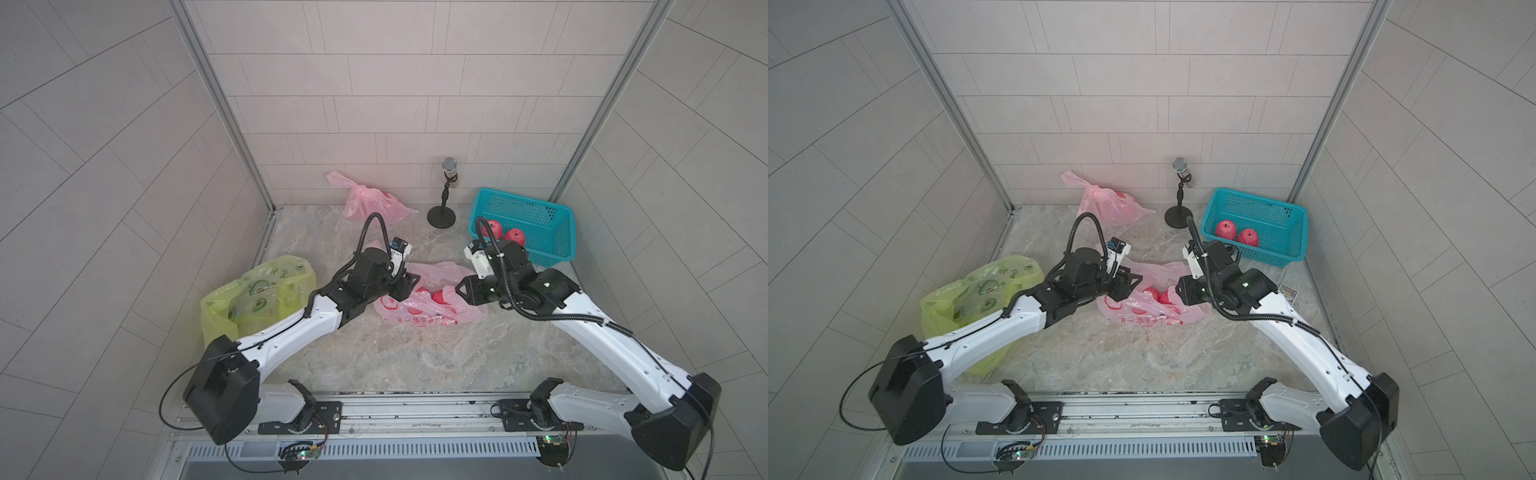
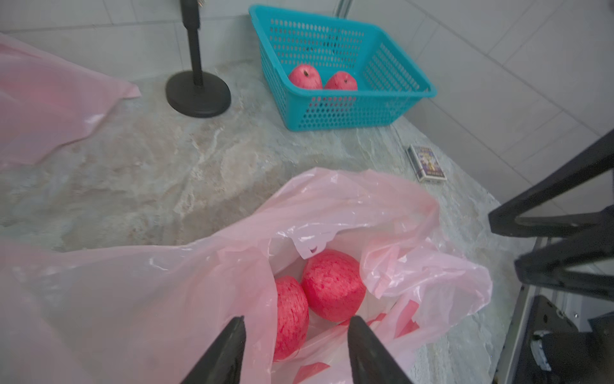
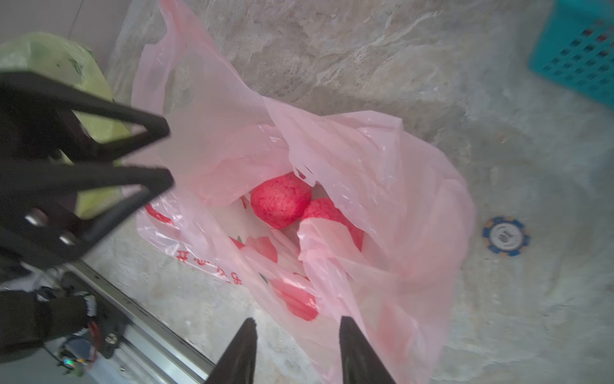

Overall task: Untie the knot of a plastic bag & take out the apple
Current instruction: Untie the plastic bag at the center of the board.

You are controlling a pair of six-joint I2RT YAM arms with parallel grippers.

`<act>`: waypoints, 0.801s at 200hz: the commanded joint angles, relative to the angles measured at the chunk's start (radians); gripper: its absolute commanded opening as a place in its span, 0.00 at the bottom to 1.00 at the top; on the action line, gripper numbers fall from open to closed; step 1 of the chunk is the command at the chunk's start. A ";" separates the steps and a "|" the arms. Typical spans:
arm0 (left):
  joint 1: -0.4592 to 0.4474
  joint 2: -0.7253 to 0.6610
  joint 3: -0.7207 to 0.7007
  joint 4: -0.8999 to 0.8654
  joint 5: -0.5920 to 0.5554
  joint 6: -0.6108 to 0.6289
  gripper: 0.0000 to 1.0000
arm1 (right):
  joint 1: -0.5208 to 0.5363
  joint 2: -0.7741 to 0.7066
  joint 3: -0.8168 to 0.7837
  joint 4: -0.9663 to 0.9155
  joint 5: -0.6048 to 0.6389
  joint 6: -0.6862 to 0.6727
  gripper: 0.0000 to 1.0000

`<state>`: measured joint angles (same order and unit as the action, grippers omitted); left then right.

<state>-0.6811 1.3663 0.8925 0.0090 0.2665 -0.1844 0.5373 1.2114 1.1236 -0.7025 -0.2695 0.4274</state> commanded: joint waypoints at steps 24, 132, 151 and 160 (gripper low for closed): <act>-0.041 0.059 -0.047 -0.036 -0.017 0.016 0.49 | -0.011 0.187 -0.002 0.182 -0.122 -0.007 0.28; -0.014 0.287 -0.020 -0.277 -0.302 -0.096 0.37 | -0.275 0.219 -0.249 0.204 0.092 0.088 0.24; 0.002 0.335 -0.016 -0.283 -0.319 -0.107 0.40 | -0.301 0.258 -0.273 0.245 0.082 0.092 0.27; 0.019 0.343 -0.026 -0.273 -0.315 -0.121 0.40 | -0.304 0.271 -0.281 0.261 0.085 0.093 0.27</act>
<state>-0.6968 1.6737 0.8627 -0.2298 0.0040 -0.2653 0.2470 1.4479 0.8692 -0.4801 -0.2157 0.5064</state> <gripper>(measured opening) 0.395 0.263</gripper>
